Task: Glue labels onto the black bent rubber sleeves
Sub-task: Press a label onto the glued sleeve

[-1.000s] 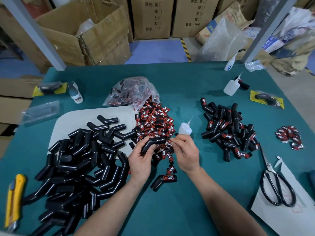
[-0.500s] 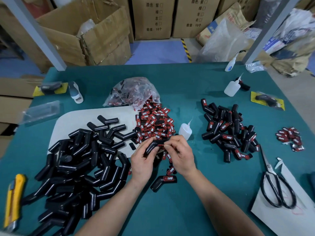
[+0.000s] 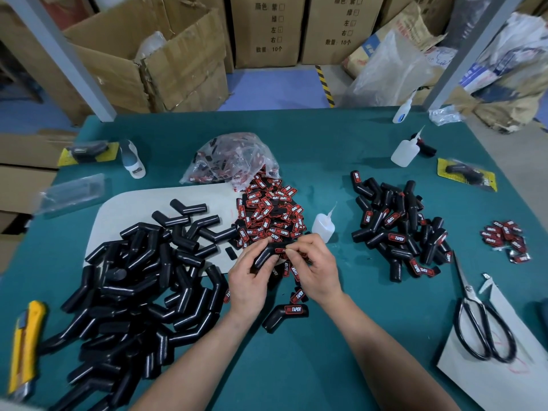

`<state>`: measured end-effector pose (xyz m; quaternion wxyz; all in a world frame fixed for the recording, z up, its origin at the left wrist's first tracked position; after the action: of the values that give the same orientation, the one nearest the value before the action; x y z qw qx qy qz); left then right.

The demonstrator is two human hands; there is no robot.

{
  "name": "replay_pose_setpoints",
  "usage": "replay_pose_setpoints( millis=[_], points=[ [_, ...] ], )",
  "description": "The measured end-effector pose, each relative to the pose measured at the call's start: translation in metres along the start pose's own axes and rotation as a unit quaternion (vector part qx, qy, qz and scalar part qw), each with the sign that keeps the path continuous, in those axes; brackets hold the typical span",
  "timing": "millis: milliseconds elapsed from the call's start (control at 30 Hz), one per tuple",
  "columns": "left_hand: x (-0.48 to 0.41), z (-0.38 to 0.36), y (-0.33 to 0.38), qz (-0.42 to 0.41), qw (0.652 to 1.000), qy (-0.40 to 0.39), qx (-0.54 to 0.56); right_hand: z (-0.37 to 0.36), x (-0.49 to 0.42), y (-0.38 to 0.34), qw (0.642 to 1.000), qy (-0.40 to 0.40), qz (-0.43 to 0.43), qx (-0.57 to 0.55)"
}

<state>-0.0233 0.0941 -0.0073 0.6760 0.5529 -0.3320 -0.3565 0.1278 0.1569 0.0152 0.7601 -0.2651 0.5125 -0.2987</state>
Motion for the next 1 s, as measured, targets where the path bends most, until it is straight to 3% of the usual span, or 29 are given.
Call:
replay_pose_setpoints(
  millis=[1000],
  points=[
    [-0.0001, -0.0003, -0.0021, -0.022, 0.999, -0.007, 0.031, 0.0, -0.001, -0.0037, 1.0, -0.007, 0.017, 0.024]
  ],
)
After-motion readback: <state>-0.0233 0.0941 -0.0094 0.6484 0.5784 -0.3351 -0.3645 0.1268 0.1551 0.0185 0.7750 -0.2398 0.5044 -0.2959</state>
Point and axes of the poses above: each hand's wrist, its own x-axis away from the middle knuckle, its own z-axis out of the back of the hand, y = z × x, the point moved 6 cm from there along -x, towards the middle knuckle, and after that the axes turned 11 degrees about z, right-handed, at the moved point
